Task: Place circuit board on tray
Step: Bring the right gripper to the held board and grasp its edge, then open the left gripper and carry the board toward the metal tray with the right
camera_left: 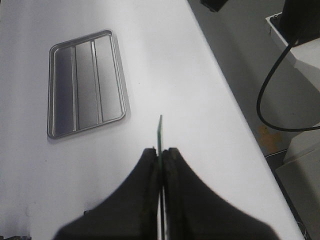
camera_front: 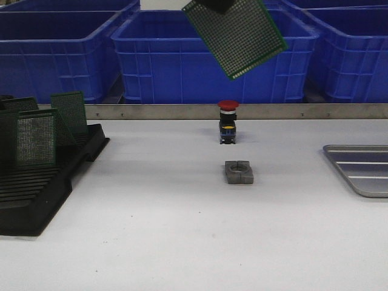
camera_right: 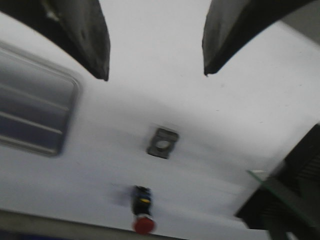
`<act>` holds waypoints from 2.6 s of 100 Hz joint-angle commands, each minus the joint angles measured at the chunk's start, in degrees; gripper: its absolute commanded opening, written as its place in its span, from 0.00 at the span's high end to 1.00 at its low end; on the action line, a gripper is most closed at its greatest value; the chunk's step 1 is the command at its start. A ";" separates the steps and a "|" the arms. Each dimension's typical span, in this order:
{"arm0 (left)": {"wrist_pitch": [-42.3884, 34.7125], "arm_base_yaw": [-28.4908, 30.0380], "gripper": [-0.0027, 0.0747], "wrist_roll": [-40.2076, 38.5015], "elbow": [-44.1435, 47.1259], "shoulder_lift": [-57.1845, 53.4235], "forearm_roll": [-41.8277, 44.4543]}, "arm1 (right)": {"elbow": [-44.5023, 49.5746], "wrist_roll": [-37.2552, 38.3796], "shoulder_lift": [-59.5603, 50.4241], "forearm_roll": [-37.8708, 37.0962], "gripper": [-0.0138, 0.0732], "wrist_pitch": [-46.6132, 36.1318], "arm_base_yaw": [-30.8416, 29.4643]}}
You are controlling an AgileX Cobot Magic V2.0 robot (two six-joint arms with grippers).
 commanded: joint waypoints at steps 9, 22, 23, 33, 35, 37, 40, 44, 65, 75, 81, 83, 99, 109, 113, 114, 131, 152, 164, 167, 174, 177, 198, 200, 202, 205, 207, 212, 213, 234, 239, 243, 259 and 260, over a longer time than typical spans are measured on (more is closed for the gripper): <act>3.12 -0.54 0.99 -0.67 -1.62 -2.84 -4.10 | -5.14 -20.36 4.97 8.92 0.33 -4.04 5.78; 3.12 -0.54 0.99 -0.67 -1.62 -2.84 -4.10 | -6.93 -32.07 9.56 14.26 0.33 -5.57 8.82; 3.12 -0.54 0.99 -0.67 -1.62 -2.84 -4.10 | -7.01 -32.07 9.82 14.53 0.33 -5.64 8.94; 3.12 -0.54 0.99 -0.67 -1.62 -2.84 -4.10 | -8.45 -38.13 13.59 17.99 0.33 -6.13 10.28; 3.12 -0.54 0.99 -0.67 -1.62 -2.84 -4.10 | -8.81 -39.10 14.07 18.49 0.33 -5.85 10.50; 3.12 -0.54 0.99 -0.67 -1.62 -2.84 -4.10 | -9.16 -39.96 14.85 19.00 0.33 -5.75 10.74; 3.12 -0.54 0.99 -0.67 -1.62 -2.84 -4.10 | -9.47 -40.96 15.88 19.50 0.33 -5.75 10.95; 3.12 -0.54 0.99 -0.67 -1.62 -2.84 -4.10 | -10.34 -42.20 17.45 20.78 0.33 -5.75 11.37; 3.12 -0.54 0.99 -0.67 -1.62 -2.84 -4.10 | -15.21 -46.35 24.89 24.47 0.33 -5.67 11.88; 3.12 -0.54 0.99 -0.67 -1.62 -2.84 -4.10 | -17.85 -46.75 28.59 24.67 0.35 -4.82 11.88; 3.12 -0.54 0.99 -0.67 -1.62 -2.84 -4.10 | -19.05 -46.75 30.58 24.67 0.37 -3.81 11.88; 3.12 -0.54 0.99 -0.67 -1.62 -2.84 -4.10 | -19.40 -46.75 31.29 24.67 0.37 -3.40 11.88; 2.61 -0.54 0.99 -0.67 -1.62 -2.84 -4.10 | -21.23 -46.94 35.03 24.78 0.50 -0.34 11.88; 2.23 -0.54 0.99 -0.67 -1.62 -2.84 -4.10 | -21.30 -46.94 35.18 25.63 0.69 -0.13 11.88; 2.23 -0.54 0.99 -0.67 -1.62 -2.84 -4.10 | -21.30 -46.94 35.12 25.88 0.80 -0.13 11.88; 2.23 -0.54 0.99 -0.67 -1.62 -2.84 -4.10 | -21.30 -46.94 35.12 25.87 0.83 -0.13 11.88; 1.98 -0.54 0.99 -0.67 -1.62 -2.84 -4.22 | -21.30 -46.94 35.12 25.98 0.97 0.31 11.88; 2.54 -0.54 0.88 -0.67 -1.62 -2.84 -5.11 | -21.30 -46.94 35.12 25.98 0.97 0.43 11.88; 2.36 -0.54 0.60 -0.67 -1.62 -2.84 -5.11 | -21.30 -46.89 35.12 25.98 0.97 1.11 11.88; 2.05 -0.54 0.53 -0.67 -1.62 -2.84 -5.11 | -21.30 -46.85 35.12 25.98 0.97 1.41 11.83; 1.38 -0.54 0.37 -0.67 -1.62 -2.84 -5.11 | -21.30 -46.54 35.12 25.98 0.97 2.25 11.78; 1.01 -0.54 0.33 -0.67 -1.62 -2.84 -5.11 | -21.30 -46.10 35.12 25.98 0.97 2.67 11.78; 0.72 -0.32 0.30 -0.67 -1.62 -2.84 -5.11 | -20.68 -41.45 35.12 25.93 0.97 5.50 8.11; 0.64 -0.15 0.30 -0.67 -1.62 -2.84 -5.11 | -20.44 -40.93 35.12 25.93 0.97 5.66 7.34; 0.64 0.01 0.30 -0.67 -1.62 -2.84 -5.11 | -20.14 -40.47 35.12 25.74 0.97 5.76 6.51; 0.51 0.12 0.30 -0.67 -1.62 -2.84 -5.43 | -19.72 -40.01 35.12 25.22 0.97 6.00 5.33; 0.30 0.12 0.30 -0.67 -1.62 -2.84 -5.41 | -19.31 -39.87 35.12 24.78 0.97 6.06 4.39; 0.15 0.24 0.30 -0.67 -1.62 -2.84 -5.41 | -18.22 -39.81 35.19 23.49 0.97 5.91 1.98; 0.15 0.24 0.30 -0.67 -1.62 -2.84 -5.52 | -18.05 -39.81 35.19 23.32 0.97 5.81 1.61; -0.50 0.24 0.30 -0.67 -1.62 -2.84 -5.50 | -15.09 -39.56 38.79 24.57 0.97 0.26 -9.10; -0.50 0.24 0.30 -0.67 -1.62 -2.84 -5.50 | -15.09 -39.56 40.23 26.36 0.97 -0.95 -10.99; -0.50 0.24 0.30 -0.67 -1.62 -2.84 -5.50 | -15.09 -39.56 41.53 27.51 0.97 -1.80 -12.33; -0.73 0.24 0.30 -0.67 -1.62 -2.84 -5.50 | -16.30 -39.56 47.25 30.62 0.97 -4.17 -16.54; -0.73 0.24 0.30 -0.67 -1.62 -2.84 -5.50 | -16.58 -39.56 47.89 30.69 0.97 -4.17 -16.70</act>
